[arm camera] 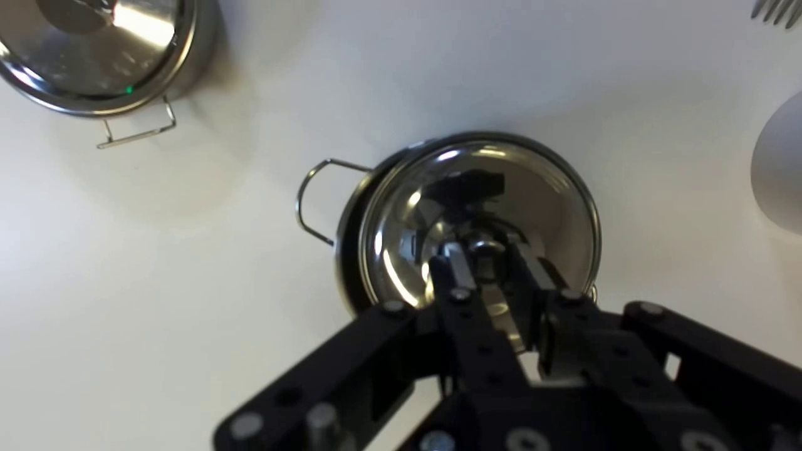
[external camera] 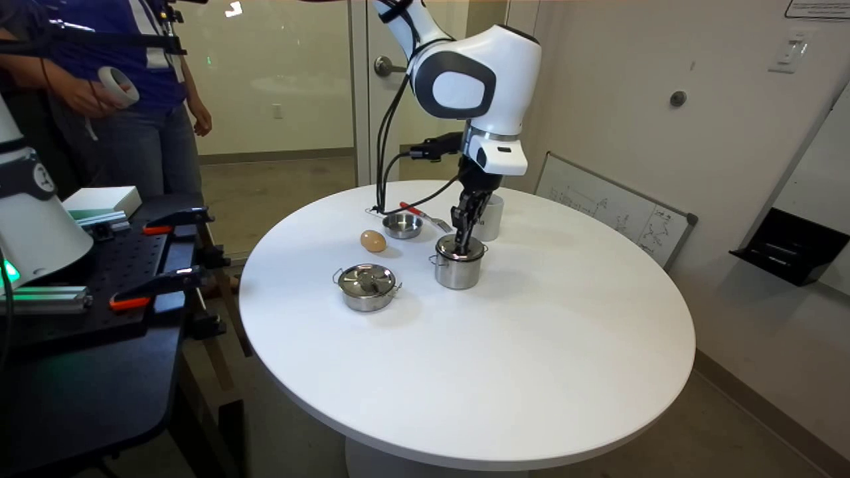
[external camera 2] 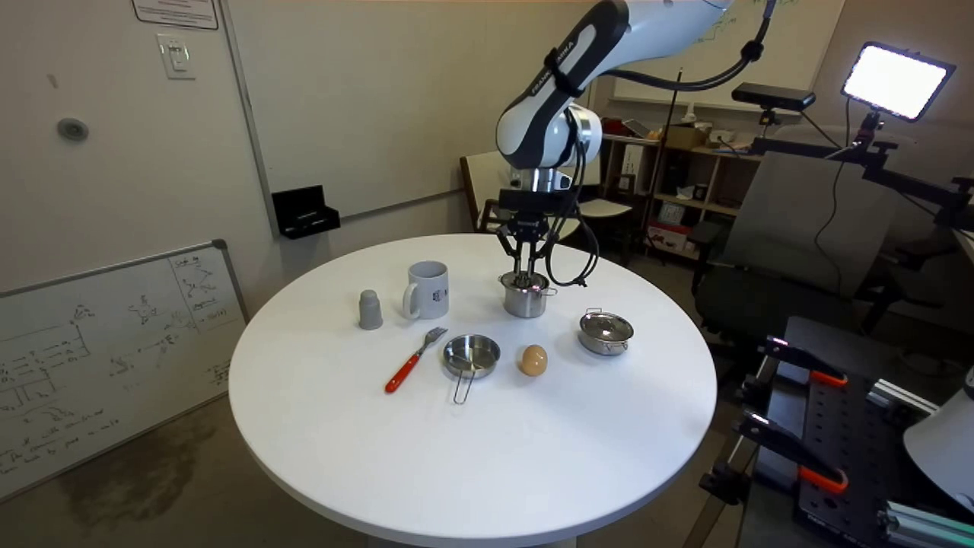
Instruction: Open the silver pot
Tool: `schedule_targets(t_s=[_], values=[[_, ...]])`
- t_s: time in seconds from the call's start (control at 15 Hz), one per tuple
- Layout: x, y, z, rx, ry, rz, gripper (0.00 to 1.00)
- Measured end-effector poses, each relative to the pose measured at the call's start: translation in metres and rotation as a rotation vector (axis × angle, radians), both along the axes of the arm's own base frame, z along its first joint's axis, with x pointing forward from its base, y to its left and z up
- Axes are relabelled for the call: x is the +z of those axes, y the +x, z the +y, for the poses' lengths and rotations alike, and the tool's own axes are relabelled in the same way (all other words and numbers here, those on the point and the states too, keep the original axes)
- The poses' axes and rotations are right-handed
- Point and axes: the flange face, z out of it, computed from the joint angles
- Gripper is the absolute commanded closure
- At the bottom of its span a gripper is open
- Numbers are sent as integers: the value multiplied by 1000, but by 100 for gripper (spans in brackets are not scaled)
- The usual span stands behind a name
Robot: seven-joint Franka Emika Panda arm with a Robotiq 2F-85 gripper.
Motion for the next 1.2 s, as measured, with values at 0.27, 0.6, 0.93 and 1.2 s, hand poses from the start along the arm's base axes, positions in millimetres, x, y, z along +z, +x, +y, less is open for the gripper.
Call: schedule_targets(t_s=[0.27, 0.6, 0.93, 1.2], values=[[0, 0, 0, -2, 1, 1, 95], [7, 2, -6, -28, 4, -28, 95], [53, -4, -24, -62, -14, -99, 95], [65, -21, -44, -110, -9, -96, 95]])
